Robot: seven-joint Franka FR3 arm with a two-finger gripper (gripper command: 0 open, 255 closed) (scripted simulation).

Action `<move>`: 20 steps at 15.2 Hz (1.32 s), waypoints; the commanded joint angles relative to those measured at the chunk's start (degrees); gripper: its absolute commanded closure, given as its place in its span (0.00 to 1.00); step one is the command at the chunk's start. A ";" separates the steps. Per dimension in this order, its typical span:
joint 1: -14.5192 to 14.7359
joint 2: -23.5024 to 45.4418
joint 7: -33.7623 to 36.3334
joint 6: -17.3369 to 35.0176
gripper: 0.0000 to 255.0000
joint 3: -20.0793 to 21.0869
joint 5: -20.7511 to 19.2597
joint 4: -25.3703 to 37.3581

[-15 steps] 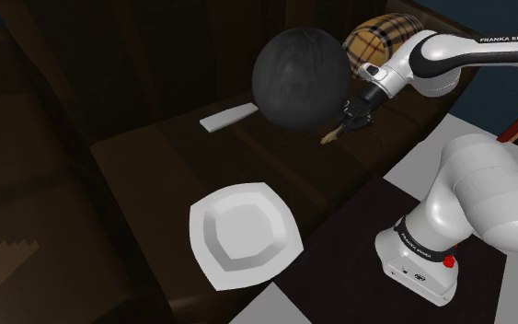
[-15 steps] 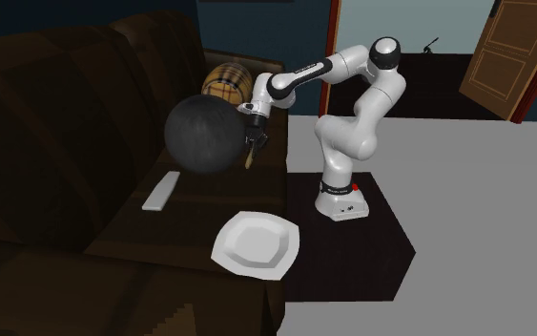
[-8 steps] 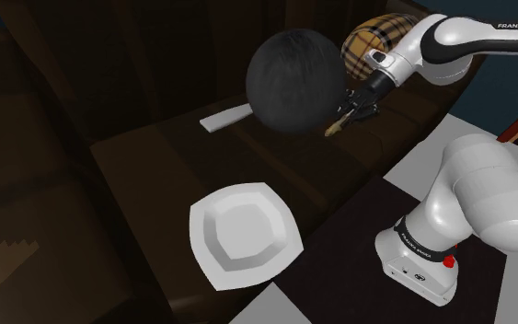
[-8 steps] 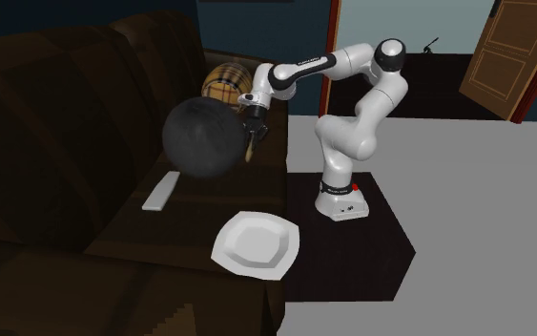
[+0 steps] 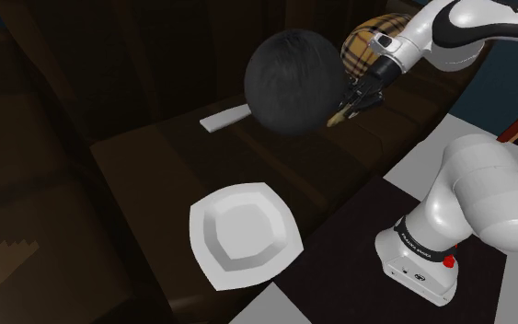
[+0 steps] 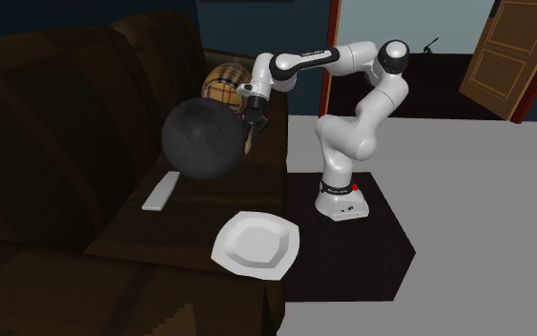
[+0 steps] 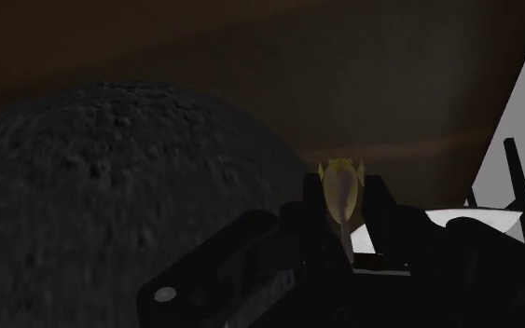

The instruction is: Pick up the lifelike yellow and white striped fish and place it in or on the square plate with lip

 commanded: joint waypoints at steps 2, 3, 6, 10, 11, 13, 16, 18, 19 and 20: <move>-0.49 -1.36 3.00 2.61 1.00 3.60 1.24 -4.05; -0.43 -1.76 4.15 3.78 1.00 4.90 1.76 -5.51; 0.42 -2.75 7.73 7.54 1.00 8.80 3.49 -9.54; 3.20 -3.27 12.80 13.23 1.00 14.04 6.19 -13.95; 4.21 -3.20 14.14 14.80 1.00 15.34 6.90 -14.85; 6.60 -2.74 16.86 18.12 1.00 17.91 8.39 -16.40; 11.02 -1.11 20.99 23.56 1.00 21.65 10.78 -18.01; 14.43 0.68 23.72 27.43 1.00 24.01 12.44 -18.56; 16.26 1.78 25.07 29.41 1.00 25.12 13.29 -18.67; 18.14 3.02 26.40 31.41 1.00 26.17 14.12 -18.67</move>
